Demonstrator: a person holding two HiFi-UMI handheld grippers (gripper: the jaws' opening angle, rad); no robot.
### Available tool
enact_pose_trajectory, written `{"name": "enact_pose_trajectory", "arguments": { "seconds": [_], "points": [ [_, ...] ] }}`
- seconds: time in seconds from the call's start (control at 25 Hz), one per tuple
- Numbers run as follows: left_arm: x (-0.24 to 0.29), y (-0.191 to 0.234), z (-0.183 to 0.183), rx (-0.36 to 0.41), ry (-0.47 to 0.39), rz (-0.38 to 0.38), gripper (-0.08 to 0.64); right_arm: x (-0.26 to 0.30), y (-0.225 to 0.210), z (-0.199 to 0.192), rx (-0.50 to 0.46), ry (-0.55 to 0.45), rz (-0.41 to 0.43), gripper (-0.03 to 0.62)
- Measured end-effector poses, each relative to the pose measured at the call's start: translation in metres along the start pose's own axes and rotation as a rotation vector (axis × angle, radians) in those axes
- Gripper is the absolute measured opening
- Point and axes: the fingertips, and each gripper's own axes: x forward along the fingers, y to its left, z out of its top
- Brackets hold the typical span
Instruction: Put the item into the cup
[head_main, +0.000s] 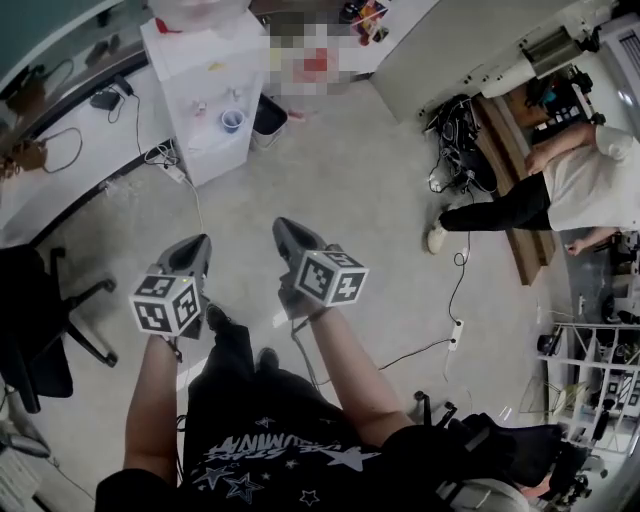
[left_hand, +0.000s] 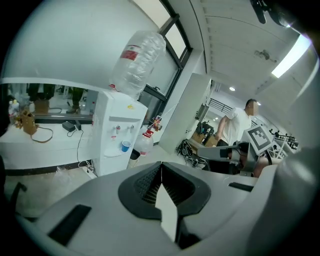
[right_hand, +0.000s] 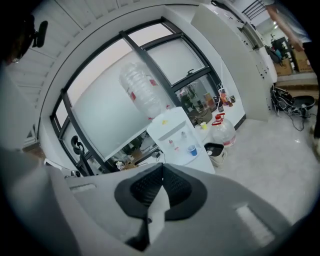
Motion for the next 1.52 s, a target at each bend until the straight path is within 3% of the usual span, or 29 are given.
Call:
{"name": "enact_pose_trajectory", "arguments": {
  "seconds": [0.64,1.2,1.52],
  "points": [
    [-0.071,-0.113,-0.01,0.063,-0.101,-0.016,0.008,-0.125,0.055,-0.016,-0.08,-0.008,0.119,0.0],
    [-0.134,-0.166,-0.034,0.102,-0.153,-0.032,0.008,-0.196,0.09,-0.037,-0.129,-0.041,0.141,0.0],
    [-0.145,-0.201,-0.035,0.135,-0.166,-0.038,0.008,-0.225,0.094,-0.026,-0.161,-0.056,0.157,0.0]
  ]
}}
